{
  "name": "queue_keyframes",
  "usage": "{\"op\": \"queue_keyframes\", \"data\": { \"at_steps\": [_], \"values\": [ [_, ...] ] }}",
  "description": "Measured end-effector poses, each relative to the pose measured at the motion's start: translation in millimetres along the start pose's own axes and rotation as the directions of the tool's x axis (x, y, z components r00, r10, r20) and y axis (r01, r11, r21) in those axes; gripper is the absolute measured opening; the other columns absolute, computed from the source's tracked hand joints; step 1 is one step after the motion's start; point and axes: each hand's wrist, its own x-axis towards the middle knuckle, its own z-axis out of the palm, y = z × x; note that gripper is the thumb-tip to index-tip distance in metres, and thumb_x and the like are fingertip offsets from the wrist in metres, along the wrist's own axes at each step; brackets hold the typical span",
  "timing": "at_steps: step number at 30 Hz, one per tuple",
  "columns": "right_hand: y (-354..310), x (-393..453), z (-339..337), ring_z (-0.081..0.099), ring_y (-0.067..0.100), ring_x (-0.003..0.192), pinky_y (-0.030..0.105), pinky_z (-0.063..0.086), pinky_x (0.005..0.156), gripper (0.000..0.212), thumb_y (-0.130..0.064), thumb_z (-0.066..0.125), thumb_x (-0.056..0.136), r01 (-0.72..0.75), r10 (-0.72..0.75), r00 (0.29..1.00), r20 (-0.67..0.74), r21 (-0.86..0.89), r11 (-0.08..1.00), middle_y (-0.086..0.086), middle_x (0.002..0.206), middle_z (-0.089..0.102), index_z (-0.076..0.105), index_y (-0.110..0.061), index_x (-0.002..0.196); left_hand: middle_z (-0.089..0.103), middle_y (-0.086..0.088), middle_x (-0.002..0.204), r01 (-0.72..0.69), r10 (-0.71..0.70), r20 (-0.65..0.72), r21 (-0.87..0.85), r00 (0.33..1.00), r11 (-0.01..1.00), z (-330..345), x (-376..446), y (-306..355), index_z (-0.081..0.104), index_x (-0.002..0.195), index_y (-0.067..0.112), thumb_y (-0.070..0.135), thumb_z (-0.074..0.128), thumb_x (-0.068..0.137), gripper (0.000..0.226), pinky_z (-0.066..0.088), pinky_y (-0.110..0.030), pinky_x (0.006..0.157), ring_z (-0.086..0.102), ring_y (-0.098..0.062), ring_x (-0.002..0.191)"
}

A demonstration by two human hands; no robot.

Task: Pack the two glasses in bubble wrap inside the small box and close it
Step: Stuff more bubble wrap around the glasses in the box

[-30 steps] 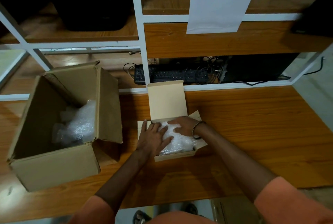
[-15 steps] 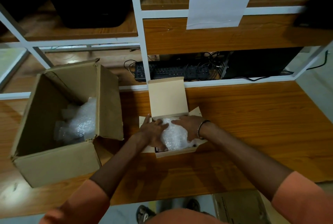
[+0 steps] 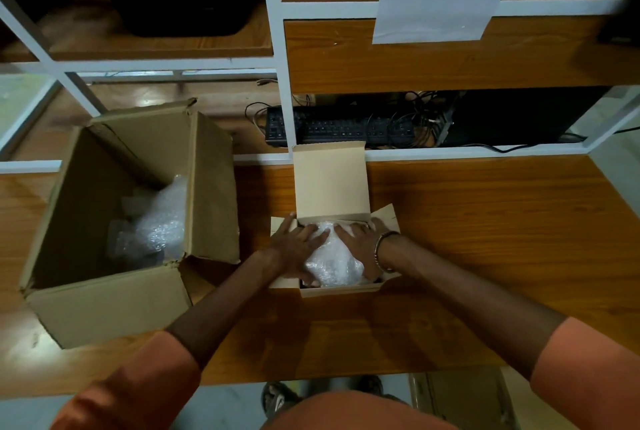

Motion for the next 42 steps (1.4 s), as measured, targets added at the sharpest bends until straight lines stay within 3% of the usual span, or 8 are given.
{"op": "queue_keyframes", "data": {
  "at_steps": [5,11,15,18,23,28,37,42],
  "values": [
    [-8.6,-1.7,4.5,-0.020,0.035,0.155,0.060,-0.018,0.120,0.124,-0.041,0.063,0.085,-0.071,0.062,0.996,0.062,0.151,0.986,0.019,0.167,-0.022,-0.044,-0.032,0.147,0.001,-0.016,0.175,-0.034,0.036,-0.062,0.025,0.997,0.999,7.8,-5.6,-2.8,-0.014,0.166,0.020,0.083,0.044,0.090,0.115,-0.023,-0.055,0.120,0.000,-0.030,0.163],
    [-6.9,-12.0,9.7,-0.013,0.036,0.156,0.058,-0.020,0.119,0.123,-0.052,0.064,0.084,-0.040,0.052,0.997,-0.054,0.206,0.978,0.021,0.168,-0.012,-0.035,-0.031,0.153,-0.008,-0.015,0.175,0.032,-0.024,0.070,-0.119,0.997,0.992,-12.5,-5.9,8.5,-0.017,0.166,0.018,0.074,0.055,0.093,0.117,-0.024,-0.055,0.121,-0.011,-0.030,0.162],
    [-6.4,-10.0,12.3,0.002,0.034,0.157,0.058,-0.013,0.122,0.128,-0.050,0.074,0.080,-0.021,0.048,0.992,-0.119,0.222,0.975,0.018,0.169,0.004,-0.027,-0.033,0.157,-0.009,-0.009,0.175,0.078,-0.020,0.165,-0.349,0.986,0.934,-43.9,-12.8,19.3,-0.016,0.166,0.018,0.069,0.051,0.098,0.108,-0.016,-0.052,0.125,-0.013,-0.036,0.160],
    [1.0,-16.8,-4.0,0.014,0.035,0.154,0.049,0.010,0.126,0.126,-0.036,0.081,0.078,0.000,0.023,0.996,-0.083,0.273,0.962,0.017,0.168,0.011,-0.013,-0.030,0.162,0.017,-0.011,0.174,0.012,-0.028,-0.031,-0.435,0.999,0.900,-45.5,-4.7,19.1,0.012,0.168,0.018,0.052,0.037,0.110,0.072,0.014,-0.049,0.130,0.015,-0.032,0.161],
    [17.9,-41.7,-39.4,0.033,0.027,0.149,0.036,0.033,0.116,0.089,-0.045,0.071,0.093,0.070,0.013,0.989,-0.146,0.547,0.834,0.005,0.167,0.028,0.019,-0.024,0.163,0.061,-0.010,0.147,-0.038,-0.093,-0.306,-0.397,0.947,0.917,-37.0,-13.1,13.3,0.058,0.146,0.013,0.033,0.053,0.106,0.044,0.056,-0.044,0.099,0.062,-0.031,0.128],
    [11.1,-46.4,-21.5,0.044,0.029,0.142,0.034,0.040,0.111,0.053,-0.026,0.051,0.106,-0.034,0.174,0.966,-0.190,0.575,0.817,0.010,0.159,0.043,0.038,-0.018,0.157,0.068,-0.004,0.137,0.049,-0.165,-0.295,-0.364,0.941,0.930,-20.3,-21.8,19.7,0.064,0.141,0.023,0.039,0.058,0.104,0.040,0.059,-0.040,0.094,0.067,-0.026,0.121],
    [-30.2,-20.8,20.6,0.040,0.031,0.144,0.038,0.044,0.112,0.079,0.002,0.061,0.092,-0.103,0.385,0.890,-0.243,0.716,0.690,0.009,0.163,0.034,0.030,-0.023,0.160,0.043,-0.012,0.163,0.003,-0.143,-0.262,-0.470,0.954,0.883,4.7,-14.5,27.7,0.050,0.154,0.014,0.025,0.056,0.106,0.049,0.051,-0.044,0.110,0.055,-0.030,0.141],
    [-39.2,-14.6,22.8,0.043,0.037,0.137,0.042,0.051,0.100,0.086,-0.005,0.067,0.088,-0.166,0.385,0.891,-0.240,0.618,0.768,0.017,0.159,0.028,0.022,-0.020,0.160,0.042,-0.014,0.163,-0.002,-0.140,-0.272,-0.463,0.952,0.886,5.6,-14.2,29.4,0.050,0.153,0.012,0.022,0.055,0.107,0.048,0.053,-0.044,0.107,0.056,-0.031,0.139]
  ]
}}
